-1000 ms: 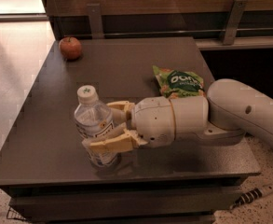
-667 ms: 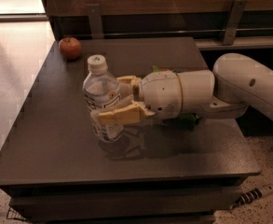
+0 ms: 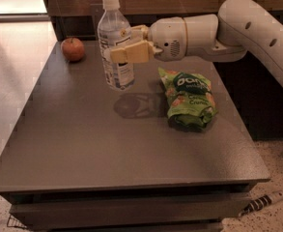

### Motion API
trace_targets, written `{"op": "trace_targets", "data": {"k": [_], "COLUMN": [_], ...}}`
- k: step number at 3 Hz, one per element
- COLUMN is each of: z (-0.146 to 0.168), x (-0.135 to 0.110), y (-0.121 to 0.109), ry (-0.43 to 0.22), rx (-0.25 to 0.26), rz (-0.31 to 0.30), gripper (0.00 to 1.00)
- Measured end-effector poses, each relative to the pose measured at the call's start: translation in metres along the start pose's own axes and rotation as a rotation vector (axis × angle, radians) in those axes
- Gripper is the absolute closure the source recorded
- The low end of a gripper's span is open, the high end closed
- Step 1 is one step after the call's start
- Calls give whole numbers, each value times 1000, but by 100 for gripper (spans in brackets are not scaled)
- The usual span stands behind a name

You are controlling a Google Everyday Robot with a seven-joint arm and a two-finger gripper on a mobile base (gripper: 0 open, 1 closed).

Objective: Move blue plastic bottle near apple

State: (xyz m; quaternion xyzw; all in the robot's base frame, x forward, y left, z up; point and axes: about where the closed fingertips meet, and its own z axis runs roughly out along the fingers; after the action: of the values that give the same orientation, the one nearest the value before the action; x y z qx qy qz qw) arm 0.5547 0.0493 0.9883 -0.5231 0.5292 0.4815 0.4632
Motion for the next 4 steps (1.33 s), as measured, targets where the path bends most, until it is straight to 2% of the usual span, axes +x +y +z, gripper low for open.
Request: {"op": "trace_targets", "data": {"k": [1,2,3,4], "z": [-1,-1,-2,-4], "x": [-36,-40,-34,-36], "y": [-68,-113,-148,-162], "ry": [-2,-13,-35,-52], "rx": [92,195,306,362], "rz": [-5,1,1,2], "gripper": [100,100,100,100]}}
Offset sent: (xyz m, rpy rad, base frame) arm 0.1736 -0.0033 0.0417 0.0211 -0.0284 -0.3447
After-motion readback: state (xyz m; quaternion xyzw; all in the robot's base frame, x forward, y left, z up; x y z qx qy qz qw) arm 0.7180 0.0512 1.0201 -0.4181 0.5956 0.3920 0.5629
